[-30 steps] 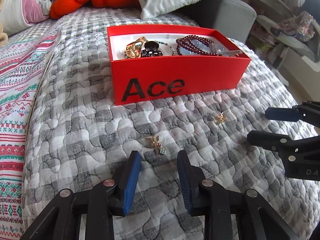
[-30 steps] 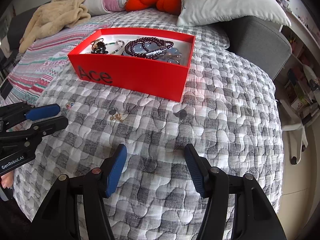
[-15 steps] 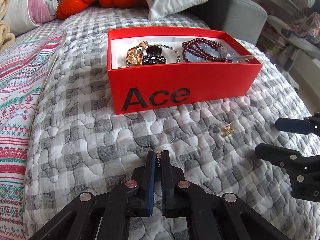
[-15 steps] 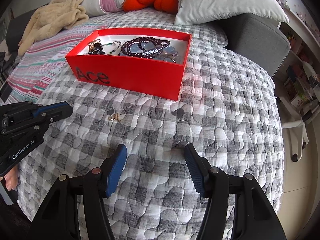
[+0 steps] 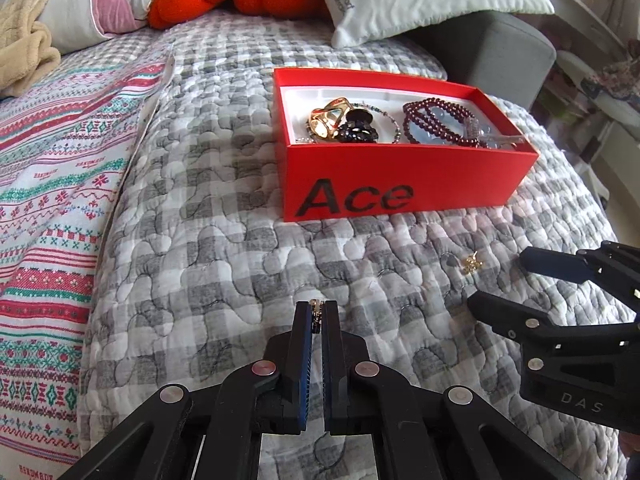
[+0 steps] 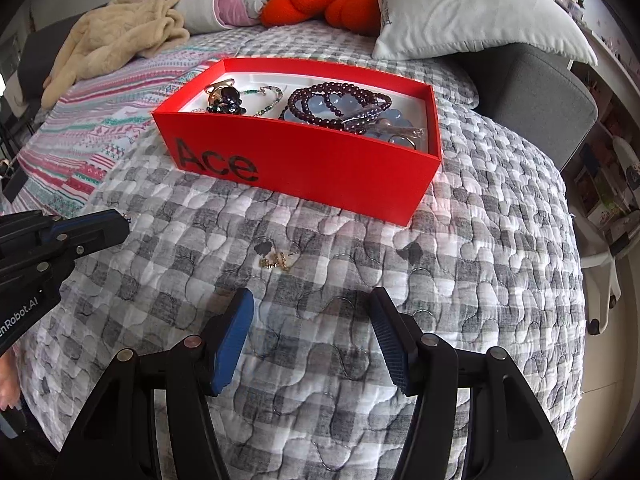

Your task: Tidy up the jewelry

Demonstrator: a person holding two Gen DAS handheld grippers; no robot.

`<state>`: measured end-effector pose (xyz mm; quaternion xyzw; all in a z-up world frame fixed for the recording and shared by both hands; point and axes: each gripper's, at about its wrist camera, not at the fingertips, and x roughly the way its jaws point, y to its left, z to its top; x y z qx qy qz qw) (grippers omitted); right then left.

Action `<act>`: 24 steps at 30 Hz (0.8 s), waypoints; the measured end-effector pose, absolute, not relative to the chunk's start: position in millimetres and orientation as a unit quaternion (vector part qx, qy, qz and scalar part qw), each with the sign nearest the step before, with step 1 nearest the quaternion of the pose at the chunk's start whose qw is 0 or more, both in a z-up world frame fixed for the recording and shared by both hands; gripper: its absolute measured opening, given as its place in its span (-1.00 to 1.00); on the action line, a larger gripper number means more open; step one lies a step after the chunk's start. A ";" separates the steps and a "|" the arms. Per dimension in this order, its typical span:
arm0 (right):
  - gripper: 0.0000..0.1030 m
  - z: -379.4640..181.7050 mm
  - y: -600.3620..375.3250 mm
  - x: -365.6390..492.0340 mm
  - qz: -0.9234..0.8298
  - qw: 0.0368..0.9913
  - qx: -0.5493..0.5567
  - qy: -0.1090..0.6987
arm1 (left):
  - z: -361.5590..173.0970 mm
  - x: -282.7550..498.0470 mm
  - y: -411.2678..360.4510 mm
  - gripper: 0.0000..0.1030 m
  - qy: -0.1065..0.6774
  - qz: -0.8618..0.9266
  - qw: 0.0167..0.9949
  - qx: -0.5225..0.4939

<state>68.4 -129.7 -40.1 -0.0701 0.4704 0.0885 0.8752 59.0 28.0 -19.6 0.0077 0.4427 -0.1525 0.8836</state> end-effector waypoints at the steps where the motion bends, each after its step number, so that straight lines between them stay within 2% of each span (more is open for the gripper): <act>1: 0.23 -40.4 -127.3 69.5 0.089 0.876 -0.068 0.469 | -19.2 58.5 30.2 -1.00 0.443 -0.151 0.884 0.006; 9: 0.18 -42.6 -111.0 81.0 0.086 0.881 -0.065 0.460 | -15.8 57.9 43.2 -1.00 0.444 -0.147 0.884 -0.010; 16: -0.35 -41.2 -103.6 85.3 0.095 0.882 -0.072 0.457 | -15.7 57.5 47.5 -1.00 0.446 -0.145 0.883 -0.013; 18: -0.53 -40.8 -102.9 84.9 0.102 0.880 -0.071 0.458 | -16.2 58.5 47.8 -1.00 0.448 -0.145 0.882 -0.013; 19: -0.69 -40.6 -103.0 84.9 0.108 0.878 -0.068 0.461 | -16.4 59.0 47.9 -1.00 0.448 -0.144 0.882 -0.013; 24: -0.80 -40.2 -99.6 84.4 0.116 0.876 -0.074 0.462 | -17.5 60.9 45.4 -1.00 0.450 -0.145 0.881 -0.010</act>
